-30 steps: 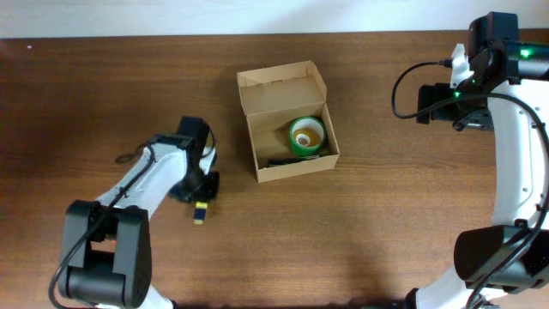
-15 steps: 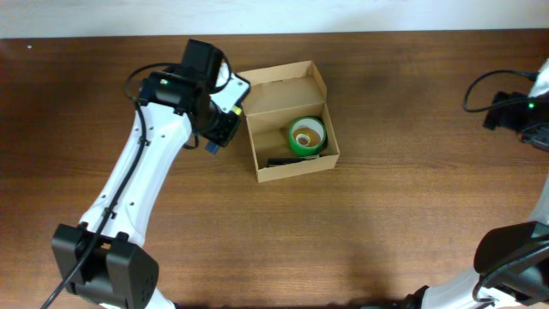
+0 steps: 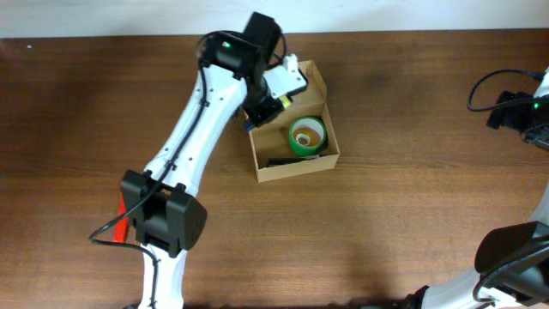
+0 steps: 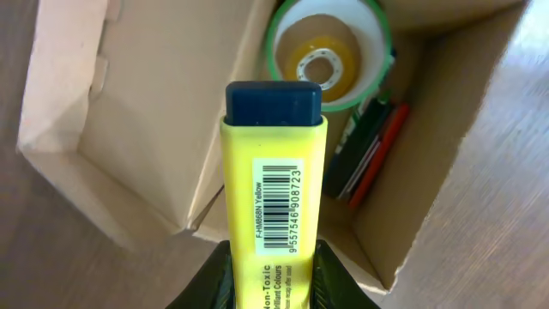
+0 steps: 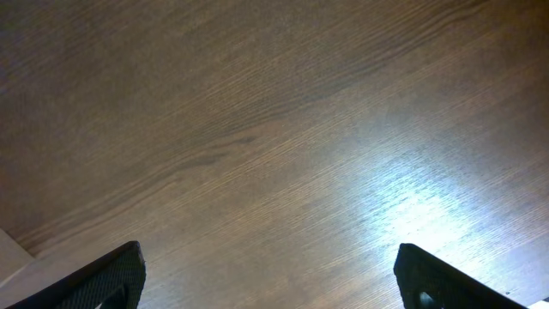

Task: Pack container
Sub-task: 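Carry the yellow highlighter into the box and release it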

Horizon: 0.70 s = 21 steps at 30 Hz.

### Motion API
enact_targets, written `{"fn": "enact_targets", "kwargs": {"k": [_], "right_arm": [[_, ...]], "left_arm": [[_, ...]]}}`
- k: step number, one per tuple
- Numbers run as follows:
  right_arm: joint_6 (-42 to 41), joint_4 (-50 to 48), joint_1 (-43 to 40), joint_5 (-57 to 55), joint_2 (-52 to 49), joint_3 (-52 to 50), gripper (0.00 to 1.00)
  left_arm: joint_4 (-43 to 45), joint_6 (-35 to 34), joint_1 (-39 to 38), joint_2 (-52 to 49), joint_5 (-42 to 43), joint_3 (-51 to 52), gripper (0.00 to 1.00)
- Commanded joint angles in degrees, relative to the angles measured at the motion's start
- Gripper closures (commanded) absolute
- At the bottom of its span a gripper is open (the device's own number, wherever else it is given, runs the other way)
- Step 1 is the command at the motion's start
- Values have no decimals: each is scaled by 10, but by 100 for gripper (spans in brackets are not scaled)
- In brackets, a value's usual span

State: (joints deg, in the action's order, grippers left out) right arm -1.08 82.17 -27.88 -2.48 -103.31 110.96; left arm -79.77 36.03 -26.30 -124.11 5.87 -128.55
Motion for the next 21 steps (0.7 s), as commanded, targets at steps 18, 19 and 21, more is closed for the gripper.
{"fn": "enact_targets", "kwargs": {"k": [18,19,21], "right_arm": [[0,-6,1,19,13,-1,7],[0,-6,1,19,13,-1,7],[0,-6,1,19,13,-1,7]], "left_arm": [[2,91,-74,-98,-32,-16,98],[0,90,-74,-98,-20,-16,99],[-8,88,-74,-100,-7,-15,99]]}}
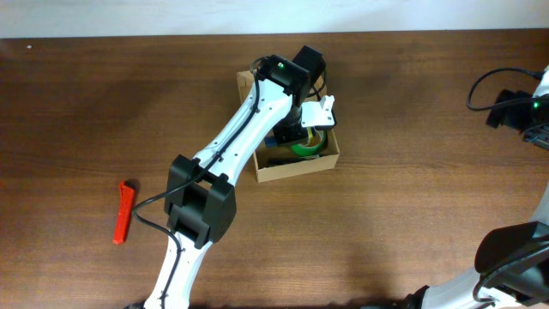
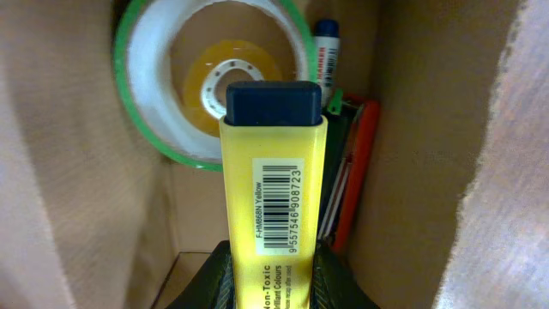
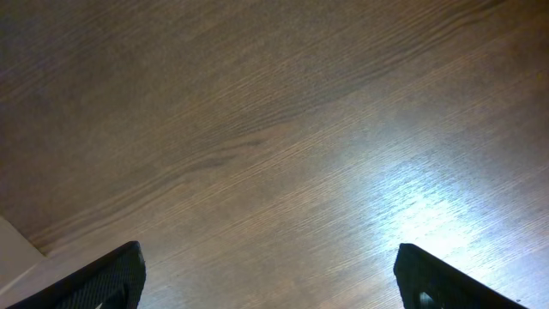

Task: Pack container
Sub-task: 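Carry the yellow highlighter into the box and release it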

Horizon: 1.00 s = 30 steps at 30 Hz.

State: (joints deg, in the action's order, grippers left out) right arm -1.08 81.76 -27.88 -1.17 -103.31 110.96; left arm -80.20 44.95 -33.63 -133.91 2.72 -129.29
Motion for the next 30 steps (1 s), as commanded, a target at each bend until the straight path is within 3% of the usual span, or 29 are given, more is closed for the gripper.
{"fn": "enact_targets", "kwargs": {"k": [1,22,23,25,30], "right_arm": [[0,-2,1,5,13,-1,7],[-1,5,1,8,13,-1,7],[-1,5,1,8,13,-1,7],[-1,7,1,7,13,-1,7],[0,7,1,7,13,-1,7]], "left_arm": [[-6,-5,-1,-2,25,-2,98],[29,-23,-13,-2,24,102,98],[33,-25,-13,-2,24,102,85],[35,-38,-13,-2,20,102,38],[35,-66,-12,-2,-26,94,43]]}}
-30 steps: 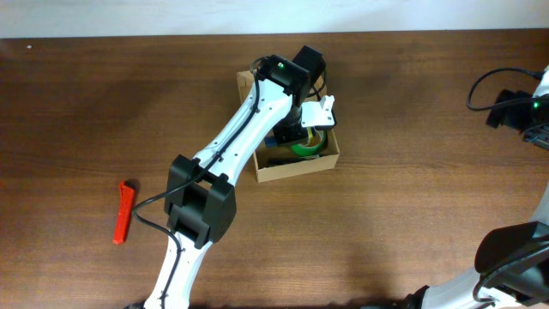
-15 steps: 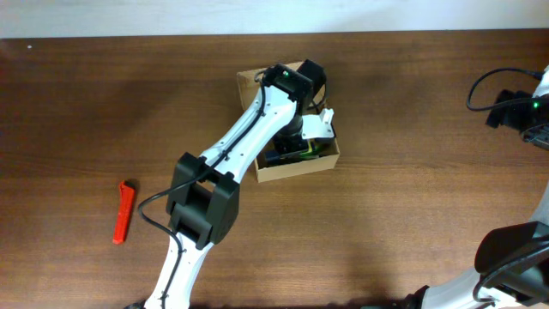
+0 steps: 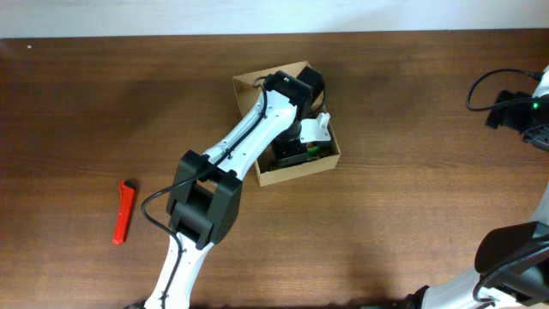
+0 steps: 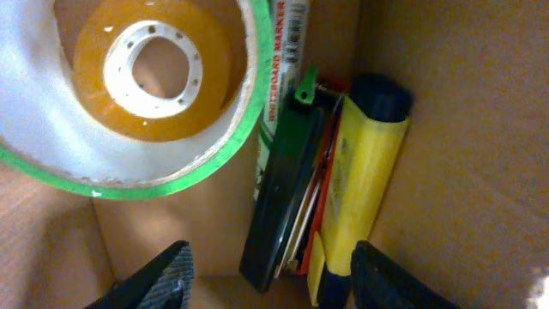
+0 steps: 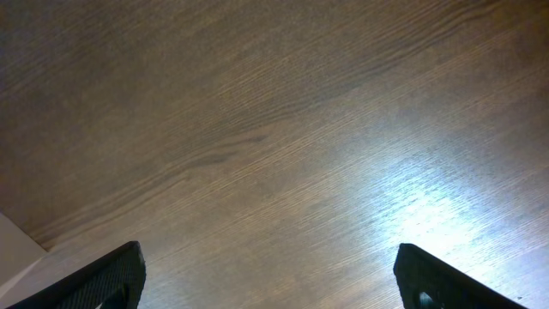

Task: Pack container
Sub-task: 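Carry the yellow highlighter into the box and release it, then move the left gripper toward the red tool on the table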

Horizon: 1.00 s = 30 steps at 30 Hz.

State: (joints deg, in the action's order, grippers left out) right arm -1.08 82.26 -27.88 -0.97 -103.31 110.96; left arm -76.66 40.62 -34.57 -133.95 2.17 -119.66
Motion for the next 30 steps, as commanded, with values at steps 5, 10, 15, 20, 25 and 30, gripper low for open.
{"fn": "enact_targets", "kwargs": {"k": [5,10,15,20,25,30], "right_arm": [[-1,-1,1,6,13,-1,7],[-1,-2,1,6,13,-1,7],[2,10,1,19,13,-1,7],[2,17,1,28,14,-1,7],[4,15,1,34,14,-1,7],[7,12,1,34,14,-1,7]], "left_arm": [[-33,-40,-2,17,-22,-91,51],[-64,-111,0,100,-96,-178,60],[-63,-186,75,212,-130,-156,59],[45,-231,190,381,-130,106,59],[19,-312,313,472,-128,303,68],[26,-324,405,472,-118,435,74]]}}
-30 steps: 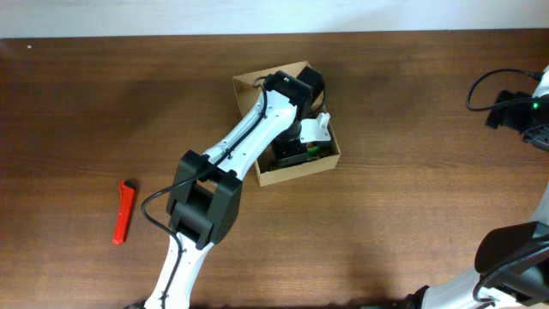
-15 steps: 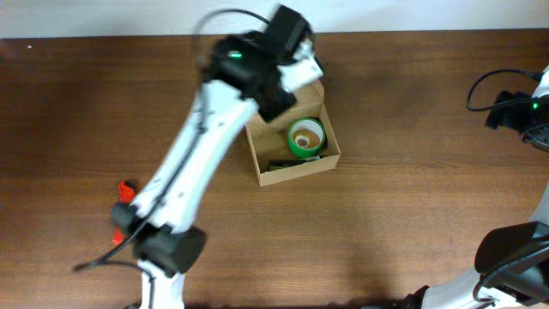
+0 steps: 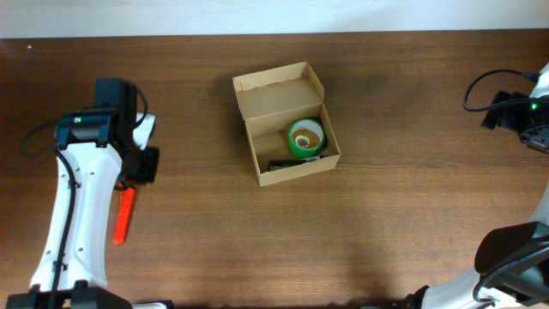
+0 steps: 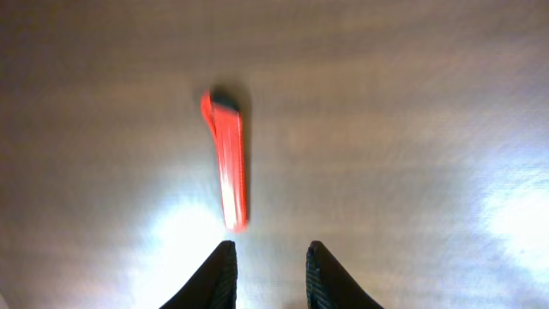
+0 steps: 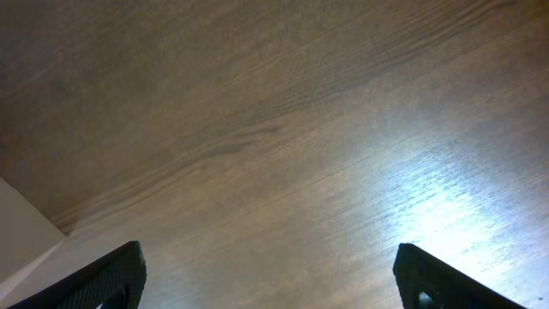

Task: Pack container
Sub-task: 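Move the left gripper toward the red tool on the table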

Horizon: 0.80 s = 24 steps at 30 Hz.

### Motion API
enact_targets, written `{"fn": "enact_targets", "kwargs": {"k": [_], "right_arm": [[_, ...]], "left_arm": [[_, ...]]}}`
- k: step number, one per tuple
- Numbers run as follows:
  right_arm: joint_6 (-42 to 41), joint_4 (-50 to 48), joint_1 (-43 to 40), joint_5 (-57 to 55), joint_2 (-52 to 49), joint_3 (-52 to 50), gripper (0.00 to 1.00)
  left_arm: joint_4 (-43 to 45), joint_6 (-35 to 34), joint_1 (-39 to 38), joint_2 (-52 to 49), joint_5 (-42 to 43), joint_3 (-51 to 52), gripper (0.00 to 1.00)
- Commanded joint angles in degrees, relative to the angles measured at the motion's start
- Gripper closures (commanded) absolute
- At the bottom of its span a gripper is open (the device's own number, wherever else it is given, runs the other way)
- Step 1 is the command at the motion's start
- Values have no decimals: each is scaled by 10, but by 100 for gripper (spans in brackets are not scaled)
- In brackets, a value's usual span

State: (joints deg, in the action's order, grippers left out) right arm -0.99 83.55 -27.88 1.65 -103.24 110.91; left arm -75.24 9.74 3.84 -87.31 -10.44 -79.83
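Note:
The open cardboard box (image 3: pixel 257 94) stands at mid-table. It holds a green-rimmed tape roll (image 3: pixel 306 137) and dark pens (image 3: pixel 283 161) along its near wall; no yellow highlighter can be made out there. A red marker-like stick (image 3: pixel 125 215) lies on the table at the left, blurred in the left wrist view (image 4: pixel 226 163). My left gripper (image 3: pixel 137 170) hovers just beyond the stick's end (image 4: pixel 271 247), open by a narrow gap with nothing between its fingers. My right gripper (image 5: pixel 270 283) is wide open over bare wood, far from the box.
The right arm (image 3: pixel 521 110) sits at the table's far right edge with its cable. The white wall borders the table's far edge. Brown wood (image 3: pixel 412 197) lies between the box and both arms.
My left arm was reaching into the box with its jaws spread wide; now it is at the table's left side over the red stick, jaws much narrower. The right arm has barely moved.
My left gripper first held a yellow highlighter over the box's edge, then over the tape roll and pens inside. A second ago the highlighter lay against the box wall beside the pens, the gripper open. Now the gripper is over the red stick.

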Motion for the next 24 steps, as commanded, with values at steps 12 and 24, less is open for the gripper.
{"fn": "enact_targets", "kwargs": {"k": [12,24], "right_arm": [[12,-31,1,7,13,-1,7],[12,-34,1,7,13,-1,7]], "left_arm": [[123,129,136,0,-10,124,63],[189,172,204,-142,103,161,66]]}}
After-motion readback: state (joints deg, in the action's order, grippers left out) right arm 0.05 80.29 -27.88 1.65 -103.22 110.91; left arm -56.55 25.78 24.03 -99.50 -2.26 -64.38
